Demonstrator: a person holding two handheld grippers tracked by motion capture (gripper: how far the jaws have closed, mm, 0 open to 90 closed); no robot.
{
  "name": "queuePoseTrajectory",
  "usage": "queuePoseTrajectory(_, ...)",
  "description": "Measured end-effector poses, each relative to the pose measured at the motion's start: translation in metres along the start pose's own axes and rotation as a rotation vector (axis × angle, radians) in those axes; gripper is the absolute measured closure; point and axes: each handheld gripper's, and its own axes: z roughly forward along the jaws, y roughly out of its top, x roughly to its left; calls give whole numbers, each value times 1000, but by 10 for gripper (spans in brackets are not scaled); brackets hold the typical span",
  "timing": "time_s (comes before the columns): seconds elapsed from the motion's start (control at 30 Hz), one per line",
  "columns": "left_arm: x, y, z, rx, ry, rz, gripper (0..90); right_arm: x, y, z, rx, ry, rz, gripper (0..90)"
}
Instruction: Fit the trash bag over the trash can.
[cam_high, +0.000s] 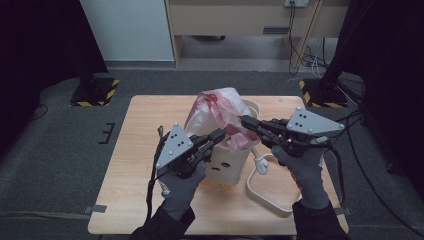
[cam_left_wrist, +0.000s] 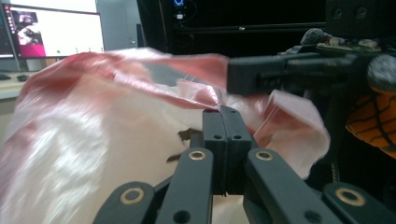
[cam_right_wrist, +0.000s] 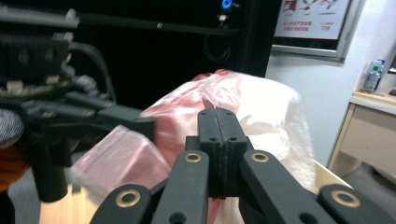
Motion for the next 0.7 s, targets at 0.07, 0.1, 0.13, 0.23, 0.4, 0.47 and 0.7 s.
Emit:
queuePoseTrajectory(0.07, 1, -1, -4, 0, 3, -5, 900, -2, -1, -2, -13, -3, 23, 900)
queuePoseTrajectory(0.1, 3, -1, -8, 1, 10, -6, 900, -5, -2, -4, -22, -5, 41, 900)
queuePoseTrajectory(0.13, 5, -2, -12, 3, 14, -11, 900, -10, -5, -8, -27, -23, 78, 900)
queuePoseTrajectory(0.23, 10, -3, -23, 13, 24, -21, 900, -15, -9, -13, -36, -31, 107, 900)
queuePoseTrajectory(0.4, 16, -2, -47, 31, 17, -51, 900, -22, -17, -19, -30, -73, 151, 900)
queuePoseTrajectory(0.47, 16, -2, -51, 35, 20, -50, 900, -24, -18, -19, -32, -80, 155, 900)
queuePoseTrajectory(0.7, 18, -15, -70, 99, 36, -51, 900, -44, -31, -20, -25, -178, 229, 900)
